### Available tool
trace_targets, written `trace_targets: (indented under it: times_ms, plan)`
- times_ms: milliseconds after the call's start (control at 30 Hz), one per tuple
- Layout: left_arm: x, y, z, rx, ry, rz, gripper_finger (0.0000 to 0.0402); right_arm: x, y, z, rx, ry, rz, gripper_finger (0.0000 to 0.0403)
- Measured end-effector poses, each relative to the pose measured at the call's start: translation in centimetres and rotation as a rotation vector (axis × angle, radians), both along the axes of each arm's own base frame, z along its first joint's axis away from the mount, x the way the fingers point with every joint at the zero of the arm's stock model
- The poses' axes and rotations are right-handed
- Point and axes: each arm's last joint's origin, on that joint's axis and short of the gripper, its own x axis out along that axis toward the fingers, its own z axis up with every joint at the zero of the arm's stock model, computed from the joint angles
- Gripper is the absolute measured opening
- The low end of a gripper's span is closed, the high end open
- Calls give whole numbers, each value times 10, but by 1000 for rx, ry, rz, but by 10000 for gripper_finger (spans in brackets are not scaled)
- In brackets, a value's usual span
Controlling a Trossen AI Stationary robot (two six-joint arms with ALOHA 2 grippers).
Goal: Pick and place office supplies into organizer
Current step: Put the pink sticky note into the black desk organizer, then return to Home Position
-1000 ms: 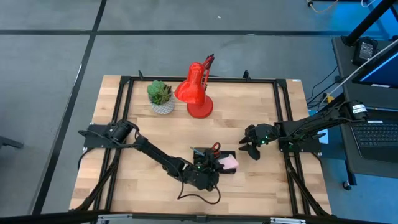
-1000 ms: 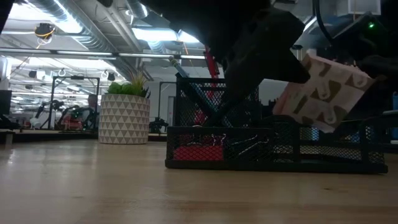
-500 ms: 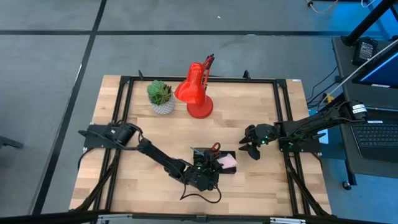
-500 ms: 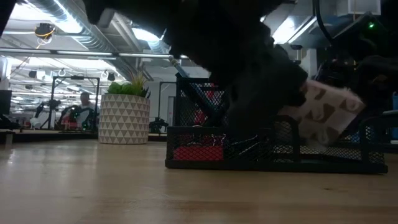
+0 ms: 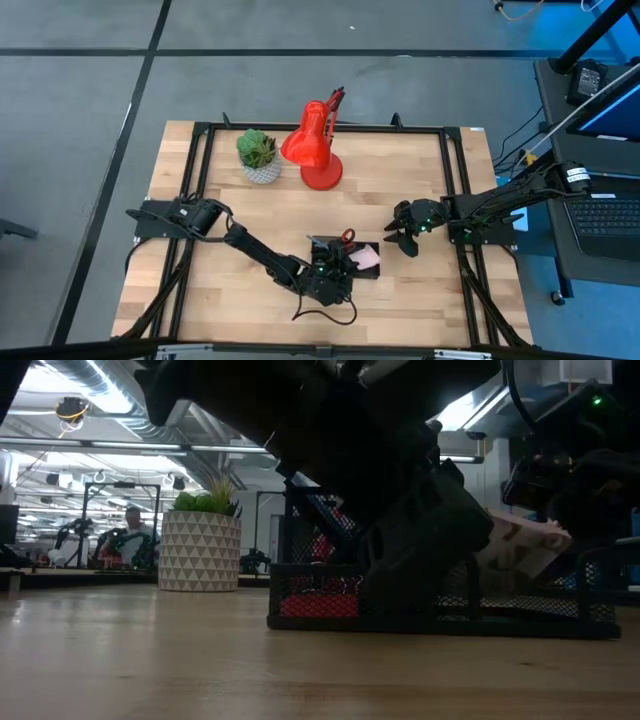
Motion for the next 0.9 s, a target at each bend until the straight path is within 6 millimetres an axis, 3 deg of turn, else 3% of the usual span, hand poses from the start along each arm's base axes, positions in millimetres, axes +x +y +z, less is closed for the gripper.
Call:
trace_targets:
  times_ms: [333, 900]
  plan:
    - [0, 0, 1, -15, -12, 6, 75, 0, 0, 0, 1, 1, 0, 193]
    - [0, -18, 11, 10, -6, -41, 77, 0, 0, 0, 2, 1, -1, 193]
